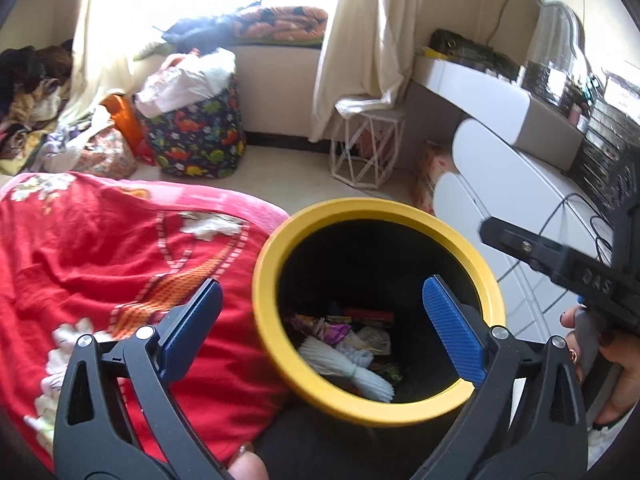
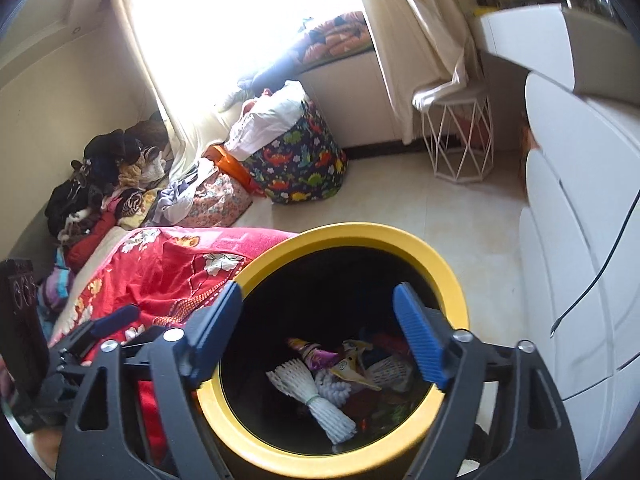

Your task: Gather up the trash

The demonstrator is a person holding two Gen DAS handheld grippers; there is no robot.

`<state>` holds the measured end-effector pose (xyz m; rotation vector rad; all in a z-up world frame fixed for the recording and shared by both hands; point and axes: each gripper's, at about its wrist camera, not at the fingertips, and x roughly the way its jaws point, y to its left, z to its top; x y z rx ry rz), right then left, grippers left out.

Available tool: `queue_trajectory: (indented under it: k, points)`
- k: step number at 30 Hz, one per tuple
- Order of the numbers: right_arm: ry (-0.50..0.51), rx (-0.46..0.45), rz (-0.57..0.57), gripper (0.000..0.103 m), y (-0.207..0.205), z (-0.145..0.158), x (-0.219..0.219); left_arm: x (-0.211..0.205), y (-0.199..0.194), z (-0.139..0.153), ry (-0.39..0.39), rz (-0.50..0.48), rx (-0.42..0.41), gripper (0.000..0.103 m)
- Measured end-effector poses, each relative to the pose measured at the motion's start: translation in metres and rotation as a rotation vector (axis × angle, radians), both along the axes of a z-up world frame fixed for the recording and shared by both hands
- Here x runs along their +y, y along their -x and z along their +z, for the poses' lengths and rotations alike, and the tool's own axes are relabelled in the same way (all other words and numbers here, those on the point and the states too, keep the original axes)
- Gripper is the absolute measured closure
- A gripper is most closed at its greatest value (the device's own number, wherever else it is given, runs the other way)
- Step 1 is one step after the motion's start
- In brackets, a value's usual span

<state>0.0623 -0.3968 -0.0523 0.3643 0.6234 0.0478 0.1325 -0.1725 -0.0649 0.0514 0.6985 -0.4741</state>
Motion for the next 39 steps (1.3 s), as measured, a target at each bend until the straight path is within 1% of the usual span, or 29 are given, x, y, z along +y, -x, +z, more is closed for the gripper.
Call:
queue_trajectory:
  k: [3,5,10,15,20,23,26,39]
  points:
    - [0.067,-0.060,0.007,0.015,0.014,0.005,0.012,0.014,0.010,0.007,0.004,0.032,-0.036,0.011]
    - [0.129,-0.119,0.005,0.007,0.025,0.011,0.024,0.023,0.018,0.012,0.008,0.051,-0.060,0.011]
    - [0.221,-0.236,-0.010,0.006,0.047,0.022,0.044,0.049,0.040,0.021,0.011,0.108,-0.119,0.011]
    - [0.256,-0.325,-0.032,0.006,0.068,0.026,0.059,0.070,0.063,0.026,0.016,0.177,-0.180,0.011]
    - [0.302,-0.388,-0.052,0.006,0.082,0.027,0.071,0.084,0.078,0.034,0.031,0.236,-0.236,0.011]
    - [0.331,-0.417,-0.063,0.006,0.089,0.028,0.076,0.087,0.080,0.037,0.039,0.252,-0.252,0.011]
    - [0.337,-0.431,-0.069,0.006,0.092,0.030,0.076,0.089,0.082,0.038,0.045,0.263,-0.256,0.011]
    - [0.347,-0.432,-0.083,0.006,0.095,0.030,0.078,0.093,0.086,0.039,0.059,0.273,-0.263,0.011]
